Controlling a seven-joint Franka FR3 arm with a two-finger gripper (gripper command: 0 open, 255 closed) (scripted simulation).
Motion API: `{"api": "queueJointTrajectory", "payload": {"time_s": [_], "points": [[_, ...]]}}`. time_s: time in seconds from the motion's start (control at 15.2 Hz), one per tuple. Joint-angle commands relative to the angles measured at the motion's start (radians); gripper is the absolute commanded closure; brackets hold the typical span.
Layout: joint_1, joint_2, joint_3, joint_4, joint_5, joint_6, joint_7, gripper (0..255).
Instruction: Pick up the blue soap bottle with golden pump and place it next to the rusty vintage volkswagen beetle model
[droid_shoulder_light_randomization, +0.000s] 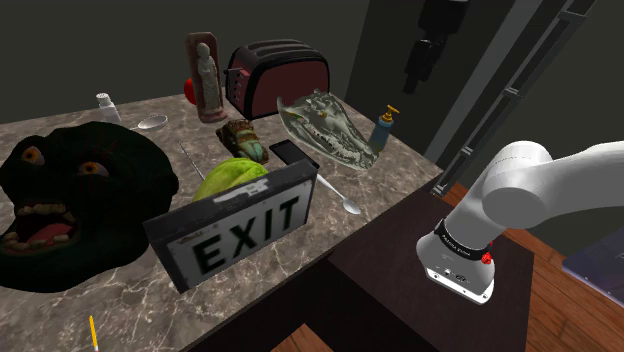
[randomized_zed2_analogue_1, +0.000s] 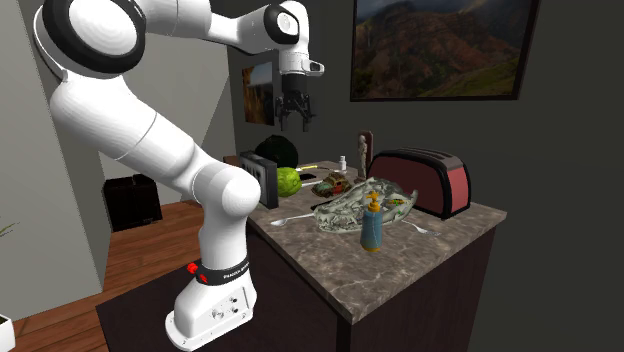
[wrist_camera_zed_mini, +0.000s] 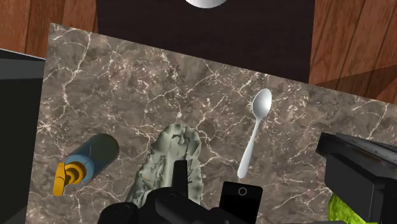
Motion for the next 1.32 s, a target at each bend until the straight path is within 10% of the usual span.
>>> {"api": "queueJointTrajectory", "payload": {"time_s": [0.0,1.25], "points": [[0.0,0.0,0.0,0.0,0.0,0.0,0.0,0],[-0.092,0.296,-0.393,-0.134,-0.201,0.515,-0.422,0]]}}
